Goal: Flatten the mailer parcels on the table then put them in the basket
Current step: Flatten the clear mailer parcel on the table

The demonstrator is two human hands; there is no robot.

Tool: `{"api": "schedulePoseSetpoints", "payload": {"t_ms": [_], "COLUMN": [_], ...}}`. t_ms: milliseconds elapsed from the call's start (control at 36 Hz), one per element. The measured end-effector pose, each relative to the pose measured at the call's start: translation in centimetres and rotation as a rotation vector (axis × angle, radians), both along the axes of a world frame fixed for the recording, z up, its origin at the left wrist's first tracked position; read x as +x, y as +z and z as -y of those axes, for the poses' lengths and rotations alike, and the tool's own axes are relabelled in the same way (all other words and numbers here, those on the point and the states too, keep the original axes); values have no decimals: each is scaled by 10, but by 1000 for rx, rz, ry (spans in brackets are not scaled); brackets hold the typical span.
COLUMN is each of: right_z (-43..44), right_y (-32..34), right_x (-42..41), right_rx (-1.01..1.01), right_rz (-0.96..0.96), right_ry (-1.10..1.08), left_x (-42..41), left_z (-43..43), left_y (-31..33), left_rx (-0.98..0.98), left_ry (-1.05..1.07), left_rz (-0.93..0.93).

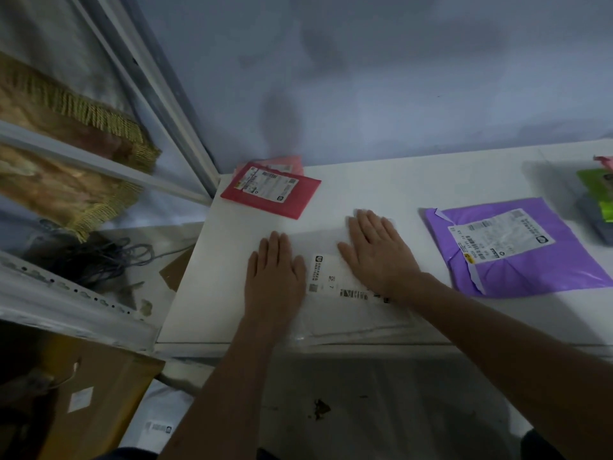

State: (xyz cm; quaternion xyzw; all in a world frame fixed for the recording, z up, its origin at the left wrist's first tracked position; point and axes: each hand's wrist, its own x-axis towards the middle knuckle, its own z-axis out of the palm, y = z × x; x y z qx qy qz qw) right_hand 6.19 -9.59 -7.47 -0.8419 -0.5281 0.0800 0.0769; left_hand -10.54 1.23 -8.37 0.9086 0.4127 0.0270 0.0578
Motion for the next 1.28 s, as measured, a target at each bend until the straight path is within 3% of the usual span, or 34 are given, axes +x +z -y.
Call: {"api": "schedulePoseSetpoints", "payload": {"t_ms": [194, 361, 528, 861, 1083, 1278], "right_z": [-27, -30, -7, 19, 19, 17], "right_y": [11, 2, -2, -2, -4, -3], "right_x": [-67, -43, 2, 28, 29, 28], "right_rx": [38, -21, -35, -40, -86, -46], "right_rz": [-106, -66, 6, -51, -5, -20], "right_ry": [197, 150, 77, -61, -40, -60], "left_x": [-6, -2, 2, 10, 64, 39], "left_z": [-1, -1, -2, 11, 88, 63], "left_y": [1, -1, -2, 7, 9, 6], "left_rx": [49, 80, -9, 34, -23, -32], "left_ry": [-76, -20, 18, 27, -279, -223], "left_rz": [-106, -59, -10, -100, 6, -5]}}
